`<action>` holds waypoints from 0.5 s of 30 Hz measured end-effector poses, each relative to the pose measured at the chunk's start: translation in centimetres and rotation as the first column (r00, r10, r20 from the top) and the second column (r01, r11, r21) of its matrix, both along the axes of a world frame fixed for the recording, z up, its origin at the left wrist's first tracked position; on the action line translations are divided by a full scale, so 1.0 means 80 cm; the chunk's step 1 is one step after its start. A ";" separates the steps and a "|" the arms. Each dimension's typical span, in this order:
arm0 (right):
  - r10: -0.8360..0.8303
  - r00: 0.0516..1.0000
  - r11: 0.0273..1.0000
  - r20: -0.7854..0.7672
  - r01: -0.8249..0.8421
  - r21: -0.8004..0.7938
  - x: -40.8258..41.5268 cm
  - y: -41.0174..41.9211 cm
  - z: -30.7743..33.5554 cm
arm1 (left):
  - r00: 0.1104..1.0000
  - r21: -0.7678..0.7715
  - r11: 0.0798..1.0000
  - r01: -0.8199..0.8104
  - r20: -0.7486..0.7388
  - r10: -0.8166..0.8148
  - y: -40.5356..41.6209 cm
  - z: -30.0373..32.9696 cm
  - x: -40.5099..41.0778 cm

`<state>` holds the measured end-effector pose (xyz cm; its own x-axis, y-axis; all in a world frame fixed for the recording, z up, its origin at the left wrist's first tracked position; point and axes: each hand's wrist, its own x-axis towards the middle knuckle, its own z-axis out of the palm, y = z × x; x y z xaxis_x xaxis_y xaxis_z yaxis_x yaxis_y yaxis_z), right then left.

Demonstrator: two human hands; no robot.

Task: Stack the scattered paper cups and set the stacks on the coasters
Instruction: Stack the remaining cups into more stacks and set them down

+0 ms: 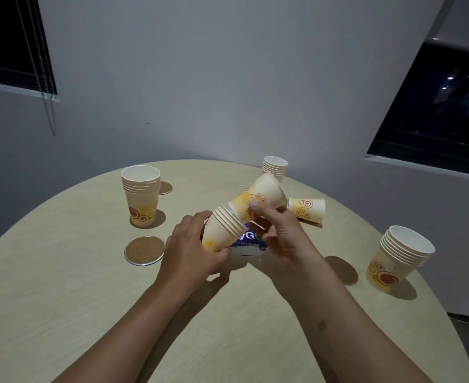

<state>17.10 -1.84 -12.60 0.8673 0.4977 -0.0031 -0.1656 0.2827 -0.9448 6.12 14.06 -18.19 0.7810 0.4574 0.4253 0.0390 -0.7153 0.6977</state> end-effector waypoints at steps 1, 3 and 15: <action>0.074 0.996 0.993 0.046 -0.070 -0.092 -0.005 0.009 -0.004 | 1.000 0.002 1.000 0.001 0.008 -0.001 0.000 0.001 -0.001; 0.190 0.977 0.945 0.101 -0.154 -0.289 -0.012 0.016 -0.013 | 1.000 -0.011 1.000 0.000 0.029 0.000 0.001 0.002 -0.002; 0.335 0.729 -0.146 0.597 0.667 -0.731 0.155 -0.020 -0.027 | 0.998 -0.027 0.999 -0.033 0.046 0.034 0.012 0.000 0.003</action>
